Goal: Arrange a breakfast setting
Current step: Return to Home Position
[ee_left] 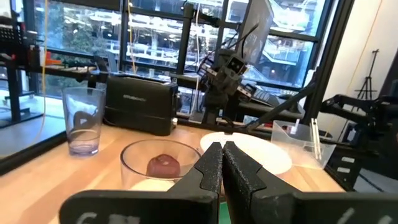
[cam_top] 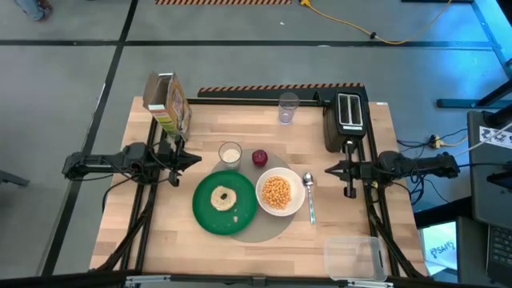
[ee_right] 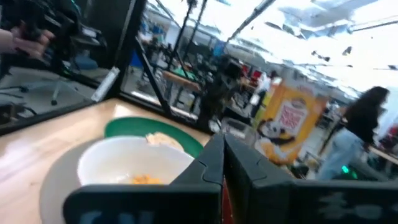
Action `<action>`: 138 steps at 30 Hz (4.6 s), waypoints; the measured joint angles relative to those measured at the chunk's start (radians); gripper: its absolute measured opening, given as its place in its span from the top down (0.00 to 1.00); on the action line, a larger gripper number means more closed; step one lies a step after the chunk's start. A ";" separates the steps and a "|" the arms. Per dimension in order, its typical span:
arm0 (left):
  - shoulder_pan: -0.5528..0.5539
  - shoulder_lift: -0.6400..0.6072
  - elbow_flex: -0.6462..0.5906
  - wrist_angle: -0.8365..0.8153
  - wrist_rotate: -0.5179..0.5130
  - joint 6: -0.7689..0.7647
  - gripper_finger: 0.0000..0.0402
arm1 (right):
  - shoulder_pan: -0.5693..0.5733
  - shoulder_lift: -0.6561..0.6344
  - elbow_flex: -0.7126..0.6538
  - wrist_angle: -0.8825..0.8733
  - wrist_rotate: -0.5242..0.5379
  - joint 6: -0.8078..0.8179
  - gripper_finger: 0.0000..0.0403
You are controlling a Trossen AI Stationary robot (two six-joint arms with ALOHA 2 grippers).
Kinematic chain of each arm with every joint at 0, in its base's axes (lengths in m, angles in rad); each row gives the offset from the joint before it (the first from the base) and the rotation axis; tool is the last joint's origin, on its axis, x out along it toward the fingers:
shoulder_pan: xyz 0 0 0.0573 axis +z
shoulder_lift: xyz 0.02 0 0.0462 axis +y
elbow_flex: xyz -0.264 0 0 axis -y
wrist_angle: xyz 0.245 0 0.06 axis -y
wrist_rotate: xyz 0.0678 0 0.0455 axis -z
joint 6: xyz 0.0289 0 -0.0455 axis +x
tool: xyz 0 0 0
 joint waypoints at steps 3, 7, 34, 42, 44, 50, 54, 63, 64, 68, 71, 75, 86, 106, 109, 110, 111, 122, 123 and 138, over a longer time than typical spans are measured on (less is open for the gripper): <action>0.000 0.000 0.000 -0.020 0.000 0.011 0.99 | 0.000 0.000 0.000 -0.042 0.038 0.011 1.00; 0.000 0.000 0.000 -0.074 0.000 0.012 0.99 | 0.000 0.000 0.001 -0.109 0.073 0.034 1.00; 0.000 0.006 0.000 -0.088 -0.015 0.027 0.99 | 0.000 0.028 0.002 -0.122 0.042 0.033 1.00; 0.000 0.006 0.000 -0.088 -0.015 0.027 0.99 | 0.000 0.028 0.001 -0.123 0.042 0.032 1.00; 0.000 0.006 0.000 -0.088 -0.015 0.027 0.99 | 0.000 0.028 0.001 -0.123 0.042 0.032 1.00; 0.000 0.006 0.000 -0.088 -0.015 0.027 0.99 | 0.000 0.028 0.001 -0.123 0.042 0.032 1.00; 0.000 0.006 0.000 -0.088 -0.015 0.027 0.99 | 0.000 0.028 0.001 -0.123 0.042 0.032 1.00; 0.000 0.006 0.000 -0.088 -0.015 0.027 0.99 | 0.000 0.028 0.001 -0.123 0.042 0.032 1.00; 0.000 0.006 0.000 -0.088 -0.015 0.027 0.99 | 0.000 0.028 0.001 -0.123 0.042 0.032 1.00; 0.000 0.006 0.000 -0.088 -0.015 0.027 0.99 | 0.000 0.028 0.001 -0.123 0.042 0.032 1.00; 0.000 0.006 0.000 -0.088 -0.015 0.027 0.99 | 0.000 0.028 0.001 -0.124 0.042 0.032 1.00; 0.000 0.006 0.000 -0.088 -0.015 0.027 0.99 | 0.000 0.028 0.000 -0.123 0.042 0.032 1.00; 0.000 0.006 0.000 -0.088 -0.015 0.027 0.99 | 0.000 0.028 0.000 -0.124 0.042 0.032 1.00; 0.000 0.006 0.000 -0.088 -0.015 0.027 0.99 | 0.000 0.028 0.000 -0.124 0.042 0.032 1.00; 0.000 0.006 0.000 -0.088 -0.015 0.027 0.99 | 0.000 0.028 0.000 -0.124 0.042 0.032 1.00; 0.000 0.006 0.000 -0.088 -0.015 0.027 0.99 | 0.000 0.028 0.000 -0.124 0.042 0.032 1.00; 0.000 0.006 0.000 -0.088 -0.015 0.027 0.99 | 0.000 0.028 0.000 -0.124 0.042 0.032 1.00; 0.000 0.006 0.000 -0.088 -0.015 0.027 0.99 | 0.000 0.028 0.000 -0.124 0.042 0.032 1.00; 0.000 0.006 0.000 -0.088 -0.016 0.027 0.99 | 0.000 0.028 0.000 -0.124 0.042 0.032 1.00; 0.000 0.006 0.000 -0.088 -0.015 0.027 0.99 | 0.000 0.028 0.000 -0.124 0.042 0.032 1.00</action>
